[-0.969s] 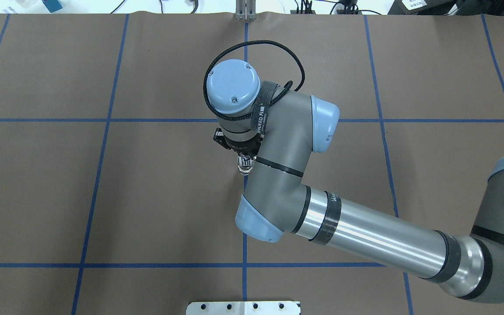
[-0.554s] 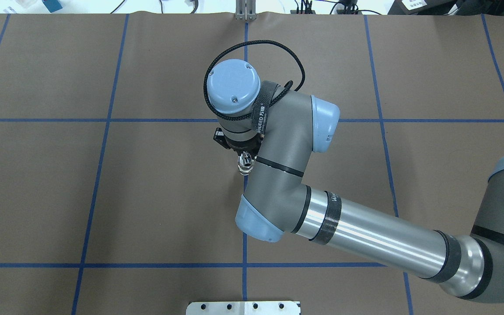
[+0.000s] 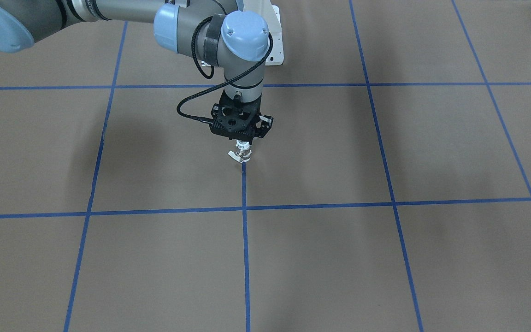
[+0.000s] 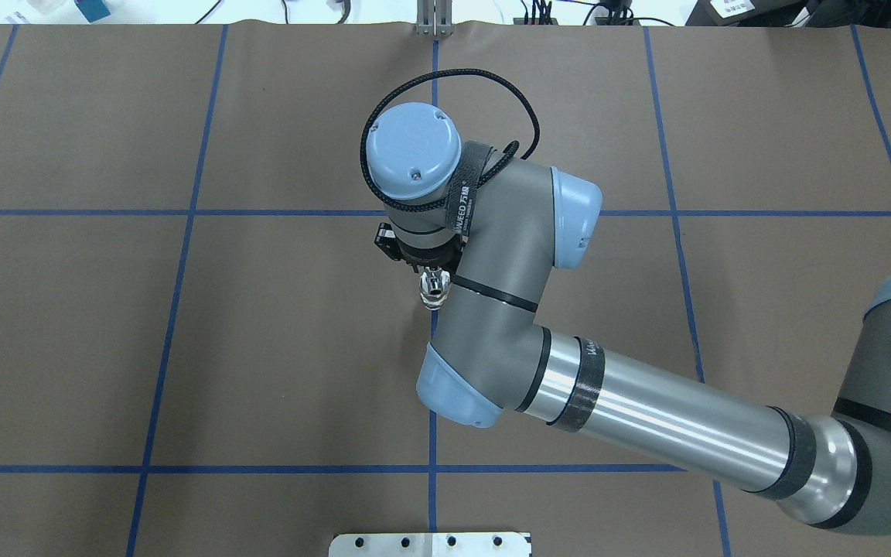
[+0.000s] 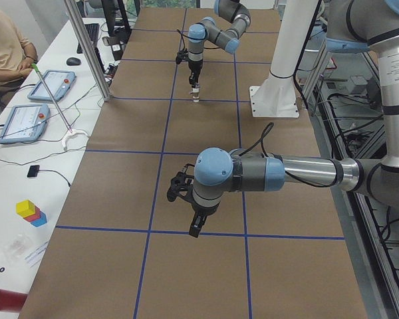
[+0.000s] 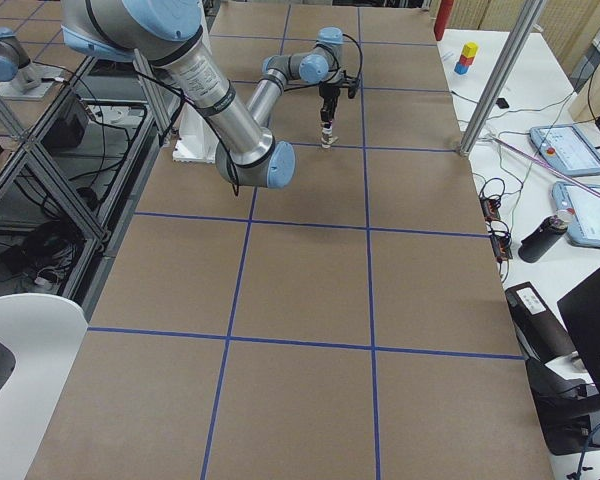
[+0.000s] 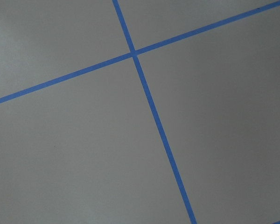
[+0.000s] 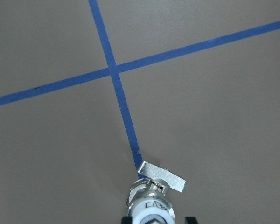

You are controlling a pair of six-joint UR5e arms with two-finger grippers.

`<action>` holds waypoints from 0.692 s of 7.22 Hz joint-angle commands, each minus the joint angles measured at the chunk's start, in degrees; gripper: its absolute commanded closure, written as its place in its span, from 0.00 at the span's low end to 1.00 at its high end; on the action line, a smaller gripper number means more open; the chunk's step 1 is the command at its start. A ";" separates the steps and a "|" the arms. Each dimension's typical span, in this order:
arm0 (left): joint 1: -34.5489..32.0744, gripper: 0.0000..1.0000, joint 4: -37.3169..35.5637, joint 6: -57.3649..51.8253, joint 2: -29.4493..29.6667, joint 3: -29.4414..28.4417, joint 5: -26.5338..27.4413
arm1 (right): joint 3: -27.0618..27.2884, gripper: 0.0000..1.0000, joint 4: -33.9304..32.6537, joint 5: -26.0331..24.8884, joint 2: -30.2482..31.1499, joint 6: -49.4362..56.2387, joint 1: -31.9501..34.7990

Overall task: Assemble PPR valve and pipe with both arms
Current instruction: 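Open the right gripper and withdraw the right arm away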

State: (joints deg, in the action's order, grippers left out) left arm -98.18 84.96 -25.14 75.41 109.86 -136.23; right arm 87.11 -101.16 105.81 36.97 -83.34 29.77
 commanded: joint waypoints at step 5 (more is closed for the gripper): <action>0.00 0.00 -0.06 0.00 0.00 -0.79 0.08 | 13.81 0.00 -2.18 5.26 7.72 6.92 6.59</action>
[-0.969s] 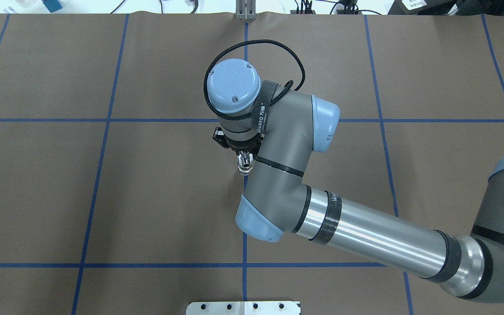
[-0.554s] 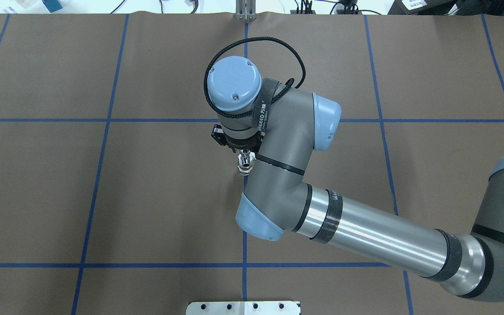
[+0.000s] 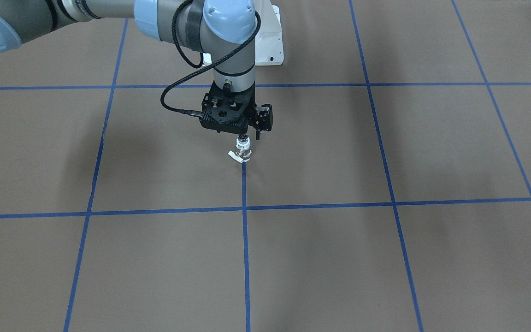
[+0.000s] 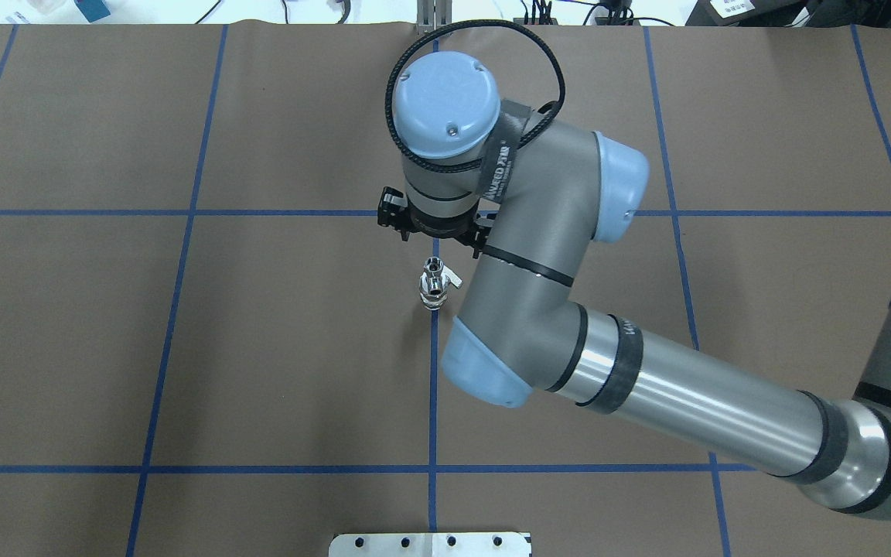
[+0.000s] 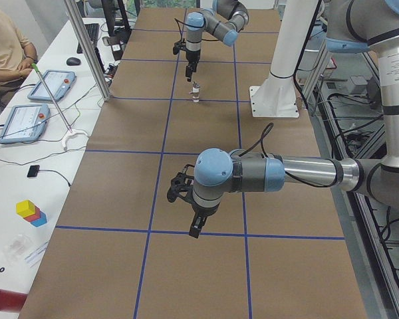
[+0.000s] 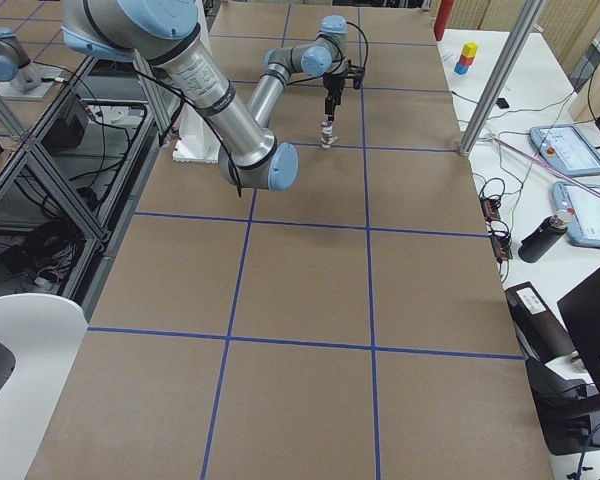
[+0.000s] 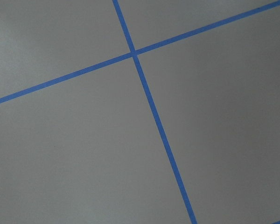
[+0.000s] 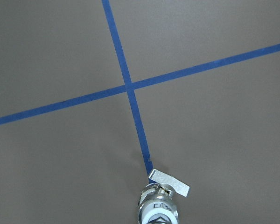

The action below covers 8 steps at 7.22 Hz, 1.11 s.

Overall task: Assemble PPR valve and pipe with both arms
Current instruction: 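Open the right gripper and withdraw the right arm away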

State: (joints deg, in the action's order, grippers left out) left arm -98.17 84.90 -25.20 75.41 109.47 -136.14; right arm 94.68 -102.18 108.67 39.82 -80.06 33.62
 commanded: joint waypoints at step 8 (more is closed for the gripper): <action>0.44 0.00 0.00 13.07 -1.14 0.30 0.53 | 12.28 0.00 -3.73 15.24 35.29 66.36 35.07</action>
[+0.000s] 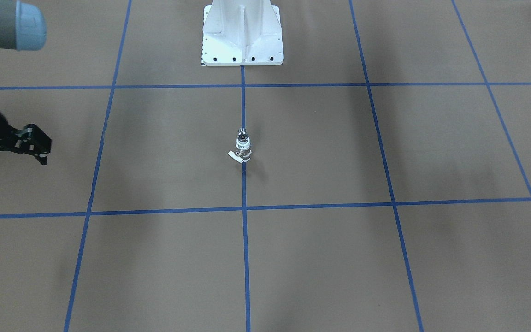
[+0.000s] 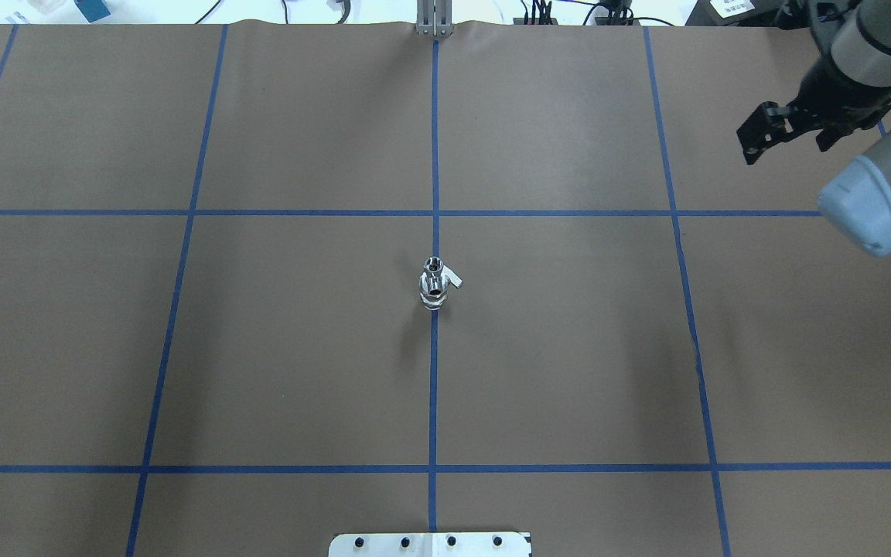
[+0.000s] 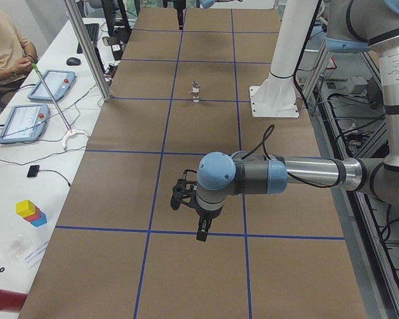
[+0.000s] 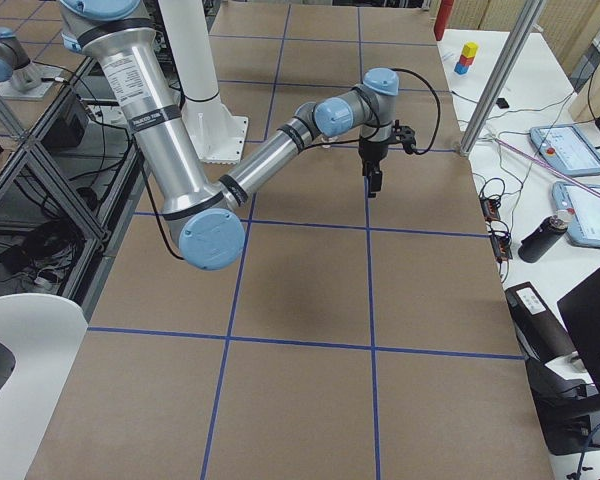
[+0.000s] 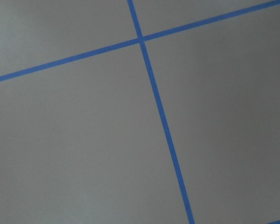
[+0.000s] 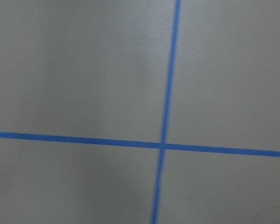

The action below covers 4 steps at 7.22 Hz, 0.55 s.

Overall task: Assemble PPR valve and pipe with both arms
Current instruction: 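Open the right gripper and withdraw the right arm away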

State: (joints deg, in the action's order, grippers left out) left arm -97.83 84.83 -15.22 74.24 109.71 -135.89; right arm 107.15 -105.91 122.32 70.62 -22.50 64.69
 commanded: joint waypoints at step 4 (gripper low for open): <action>3.25 0.00 3.49 2.91 0.03 -0.02 0.71 | -0.19 0.00 0.09 2.93 17.59 24.04 15.61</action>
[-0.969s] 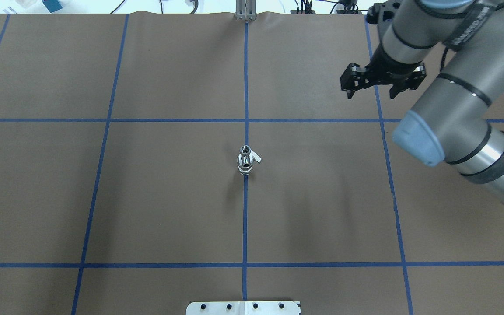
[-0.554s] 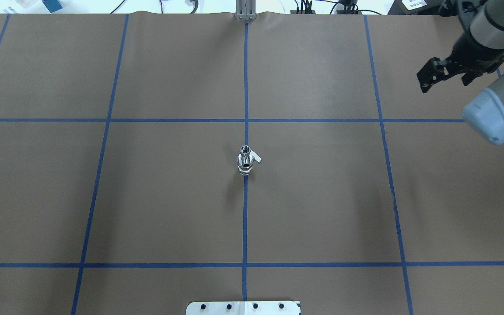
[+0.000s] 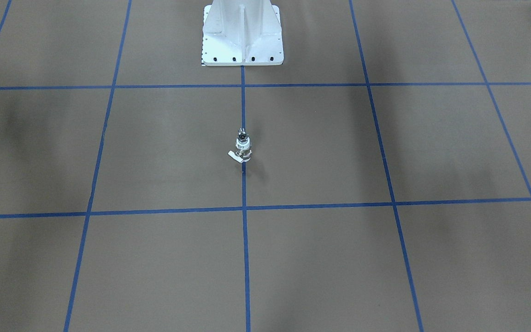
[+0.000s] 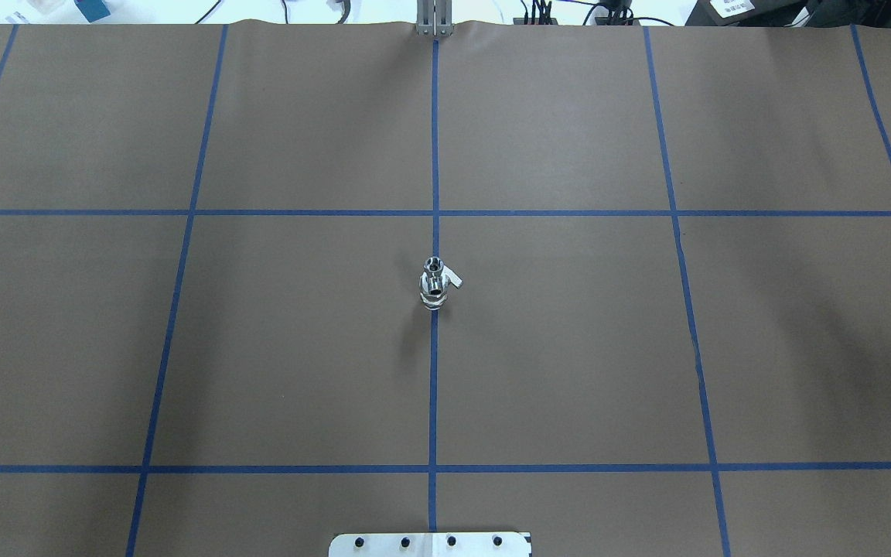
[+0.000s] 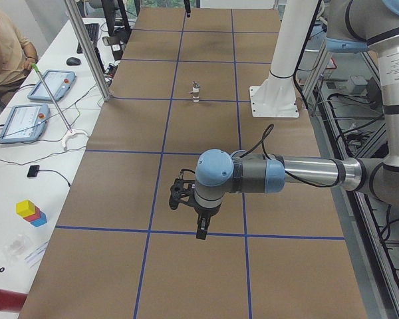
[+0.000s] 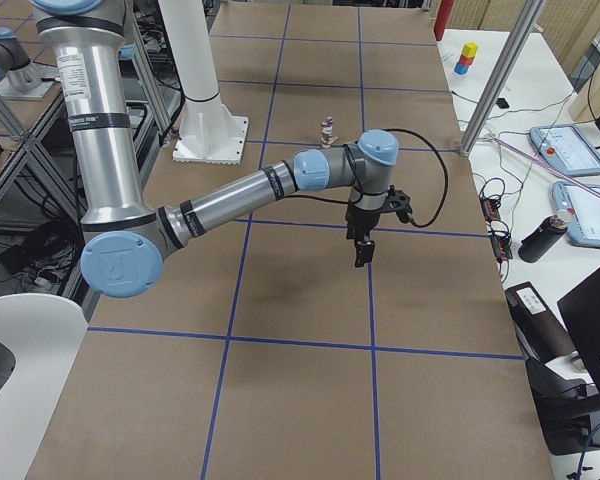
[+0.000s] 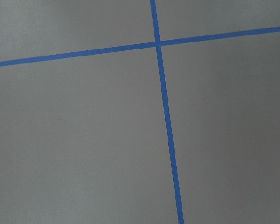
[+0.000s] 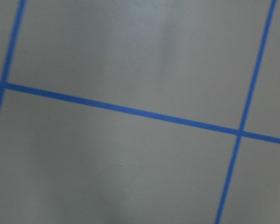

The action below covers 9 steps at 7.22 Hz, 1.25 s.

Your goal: Assemble PPR valve and pipe with both arms

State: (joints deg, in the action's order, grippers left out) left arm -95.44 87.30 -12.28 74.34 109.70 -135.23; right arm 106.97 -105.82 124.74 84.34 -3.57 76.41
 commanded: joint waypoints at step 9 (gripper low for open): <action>1.75 0.00 2.97 -0.12 0.63 -3.44 -0.47 | -0.79 0.00 6.59 2.79 17.43 10.52 14.56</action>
State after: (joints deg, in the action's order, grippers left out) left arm -93.66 90.15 -12.39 75.16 106.15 -135.58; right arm 106.17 -100.45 127.40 101.64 7.09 90.92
